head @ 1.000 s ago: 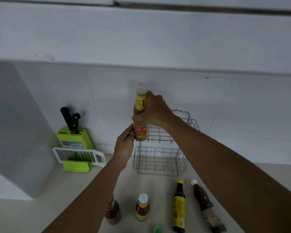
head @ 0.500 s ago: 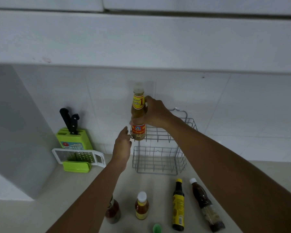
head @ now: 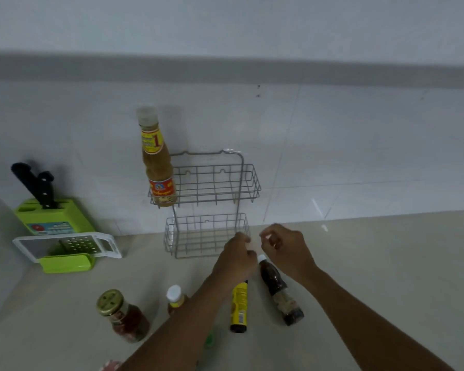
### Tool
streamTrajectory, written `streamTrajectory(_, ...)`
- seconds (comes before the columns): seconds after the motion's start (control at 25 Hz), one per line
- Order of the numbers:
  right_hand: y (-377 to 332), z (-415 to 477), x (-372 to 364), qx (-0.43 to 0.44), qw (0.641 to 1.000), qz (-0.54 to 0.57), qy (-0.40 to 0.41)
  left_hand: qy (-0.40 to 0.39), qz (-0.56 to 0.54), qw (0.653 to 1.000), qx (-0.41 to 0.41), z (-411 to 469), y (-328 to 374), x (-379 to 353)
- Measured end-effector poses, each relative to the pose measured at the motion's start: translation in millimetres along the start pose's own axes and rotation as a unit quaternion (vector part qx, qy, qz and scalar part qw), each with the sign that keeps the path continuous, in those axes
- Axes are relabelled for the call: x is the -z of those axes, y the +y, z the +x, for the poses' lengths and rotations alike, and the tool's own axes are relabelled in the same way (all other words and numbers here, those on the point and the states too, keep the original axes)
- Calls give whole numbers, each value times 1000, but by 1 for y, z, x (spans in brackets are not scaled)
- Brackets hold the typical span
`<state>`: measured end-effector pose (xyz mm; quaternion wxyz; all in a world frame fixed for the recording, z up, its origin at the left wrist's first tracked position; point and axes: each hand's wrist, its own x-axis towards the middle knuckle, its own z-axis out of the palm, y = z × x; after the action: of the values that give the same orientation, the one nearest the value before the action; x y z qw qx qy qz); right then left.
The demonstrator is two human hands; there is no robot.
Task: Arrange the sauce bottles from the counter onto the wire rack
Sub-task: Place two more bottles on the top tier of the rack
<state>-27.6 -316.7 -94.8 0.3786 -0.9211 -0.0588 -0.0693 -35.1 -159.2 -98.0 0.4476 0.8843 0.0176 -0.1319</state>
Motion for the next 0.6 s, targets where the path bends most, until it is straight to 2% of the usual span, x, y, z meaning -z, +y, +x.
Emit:
streamTrajectory(0.08,35,-15,-5,-134,988,-44,-69,-21,23,997,77,17,-27,-34)
streamTrajectory(0.12,48,-22,-9,-182,975,-73,-107,-7,26,992,125,22,-42,-47)
streamTrajectory(0.24,72,-39,-14,-239,937,-171,-189,28,57,971,229,20,-80,-79)
streamTrajectory(0.48,84,-47,-30,-285,900,-234,-232,11,63,969,237,19,-104,-104)
streamTrajectory(0.6,95,-52,-28,-300,908,-176,-233,21,-16,976,214,10,-96,-99)
